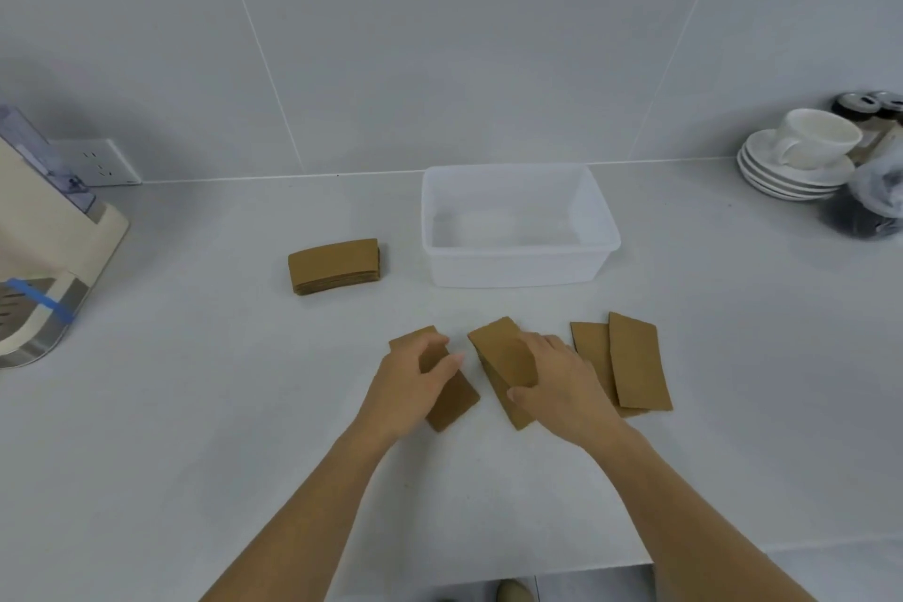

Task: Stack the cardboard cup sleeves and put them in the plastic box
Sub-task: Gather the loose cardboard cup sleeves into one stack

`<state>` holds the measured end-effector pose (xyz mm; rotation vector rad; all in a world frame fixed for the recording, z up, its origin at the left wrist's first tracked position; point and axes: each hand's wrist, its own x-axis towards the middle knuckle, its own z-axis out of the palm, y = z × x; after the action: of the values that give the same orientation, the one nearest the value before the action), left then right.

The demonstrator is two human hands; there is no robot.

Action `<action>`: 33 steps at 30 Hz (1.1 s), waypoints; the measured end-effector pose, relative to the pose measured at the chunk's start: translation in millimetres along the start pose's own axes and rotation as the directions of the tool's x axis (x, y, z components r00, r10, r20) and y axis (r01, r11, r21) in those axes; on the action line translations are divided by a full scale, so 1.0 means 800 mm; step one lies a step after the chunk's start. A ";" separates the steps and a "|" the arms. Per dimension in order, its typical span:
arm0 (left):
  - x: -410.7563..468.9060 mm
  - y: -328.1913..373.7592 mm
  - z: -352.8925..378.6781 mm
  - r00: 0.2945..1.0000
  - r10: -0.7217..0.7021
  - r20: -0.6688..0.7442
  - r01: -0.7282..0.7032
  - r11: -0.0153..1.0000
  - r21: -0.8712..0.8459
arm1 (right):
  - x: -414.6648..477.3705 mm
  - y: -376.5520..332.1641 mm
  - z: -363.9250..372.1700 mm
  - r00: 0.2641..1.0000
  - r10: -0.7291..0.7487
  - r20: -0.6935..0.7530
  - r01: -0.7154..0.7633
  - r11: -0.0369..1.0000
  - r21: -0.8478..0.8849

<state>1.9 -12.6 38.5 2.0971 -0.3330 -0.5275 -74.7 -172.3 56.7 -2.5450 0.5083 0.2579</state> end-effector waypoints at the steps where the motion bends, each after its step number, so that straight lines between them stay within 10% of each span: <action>1: -0.001 0.003 0.000 0.999 -0.045 0.019 0.047 0.990 -0.136 | -0.001 -0.004 -0.004 1.000 -0.007 -0.007 0.007 0.998 0.063; 7: 0.000 0.005 -0.001 0.960 -0.201 0.196 0.277 0.567 -0.775 | -0.008 -0.045 -0.007 0.995 -0.052 -0.082 0.078 0.931 0.357; 12: -0.007 -0.003 -0.008 0.941 -0.119 0.316 0.332 0.165 -0.929 | -0.011 -0.075 0.021 0.991 -0.106 -0.085 0.132 0.895 0.427; 26: -0.021 -0.034 -0.037 0.921 -0.170 0.351 0.357 0.005 -0.934 | -0.002 -0.102 0.068 0.922 -0.352 0.159 0.328 0.931 0.162; 33: -0.015 -0.061 -0.062 0.948 -0.205 0.244 0.225 -0.111 -0.968 | 0.023 -0.094 0.051 0.978 -0.177 0.110 0.163 0.978 0.129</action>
<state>17.1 55.3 24.4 0.5278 0.4153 -0.6667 -30.5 -96.6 52.0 -2.4210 0.2491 0.3076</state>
